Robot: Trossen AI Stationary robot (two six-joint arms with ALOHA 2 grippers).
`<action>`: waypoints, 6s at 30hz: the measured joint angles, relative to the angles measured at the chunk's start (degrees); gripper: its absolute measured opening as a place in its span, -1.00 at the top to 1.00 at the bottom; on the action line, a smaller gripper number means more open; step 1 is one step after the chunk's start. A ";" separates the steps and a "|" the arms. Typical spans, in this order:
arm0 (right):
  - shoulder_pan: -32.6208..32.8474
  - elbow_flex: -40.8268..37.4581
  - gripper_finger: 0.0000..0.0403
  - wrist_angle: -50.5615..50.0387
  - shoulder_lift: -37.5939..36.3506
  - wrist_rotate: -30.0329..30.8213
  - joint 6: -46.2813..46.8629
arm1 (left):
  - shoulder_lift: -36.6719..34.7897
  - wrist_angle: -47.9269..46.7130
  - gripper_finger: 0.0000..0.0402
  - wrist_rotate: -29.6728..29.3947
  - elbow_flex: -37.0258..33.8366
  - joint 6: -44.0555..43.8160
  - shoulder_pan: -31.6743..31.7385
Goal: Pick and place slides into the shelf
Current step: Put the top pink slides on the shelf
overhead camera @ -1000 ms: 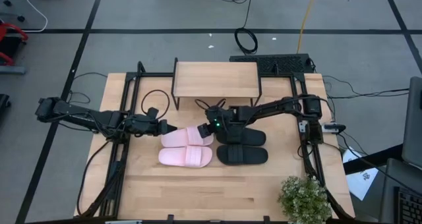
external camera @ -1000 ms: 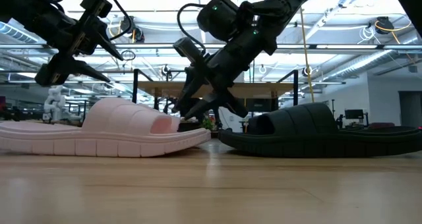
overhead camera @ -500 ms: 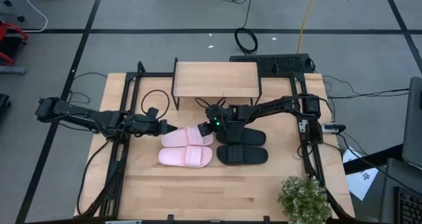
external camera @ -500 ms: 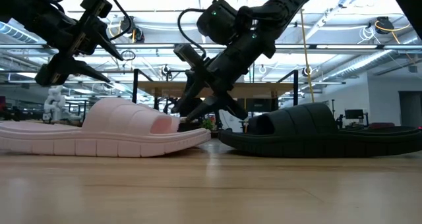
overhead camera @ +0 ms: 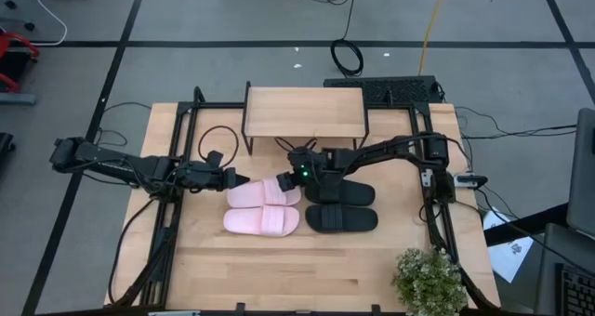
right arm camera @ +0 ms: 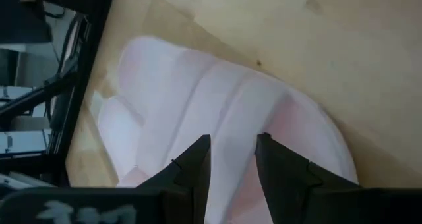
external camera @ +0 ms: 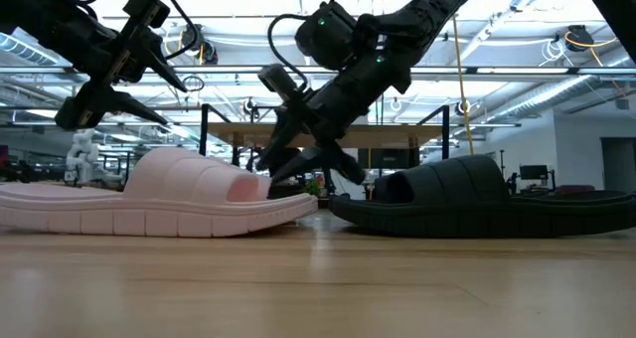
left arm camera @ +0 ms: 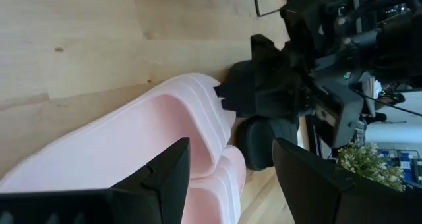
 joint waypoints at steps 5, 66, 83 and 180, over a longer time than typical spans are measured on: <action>0.06 0.04 0.46 2.59 1.67 -1.57 1.58 | 0.00 0.00 -0.04 -0.15 0.00 0.00 -0.01; -2.66 -0.09 1.00 16.39 1.56 -7.52 4.36 | 0.00 0.01 -0.04 -0.79 0.00 1.24 0.01; -4.92 -0.09 1.00 7.70 -6.20 -10.55 1.54 | 0.00 17.21 -0.04 -2.75 0.00 25.62 0.03; -12.72 -0.09 1.00 27.95 -15.86 -47.89 29.73 | 29.79 -36.62 -0.04 -10.71 60.50 97.91 -9.82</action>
